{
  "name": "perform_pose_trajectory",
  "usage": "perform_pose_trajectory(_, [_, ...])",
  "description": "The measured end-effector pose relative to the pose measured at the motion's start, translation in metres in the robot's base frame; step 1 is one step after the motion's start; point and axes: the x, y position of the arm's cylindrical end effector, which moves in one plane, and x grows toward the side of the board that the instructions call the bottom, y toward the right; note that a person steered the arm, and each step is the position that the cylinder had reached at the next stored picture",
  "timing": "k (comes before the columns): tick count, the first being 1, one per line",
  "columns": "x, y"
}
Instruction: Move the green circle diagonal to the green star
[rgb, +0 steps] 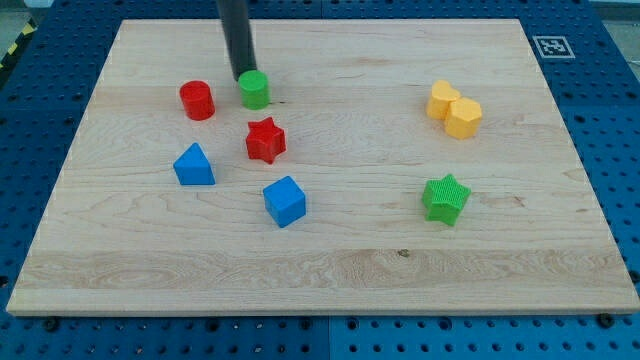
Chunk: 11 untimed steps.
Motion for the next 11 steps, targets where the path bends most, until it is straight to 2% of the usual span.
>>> perform_pose_trajectory(1, [0.031,0.014])
perform_pose_trajectory(3, [0.045,-0.024])
perform_pose_trajectory(5, [0.047,0.033])
perform_pose_trajectory(7, [0.086,0.049])
perform_pose_trajectory(9, [0.111,0.092])
perform_pose_trajectory(11, [0.141,0.101])
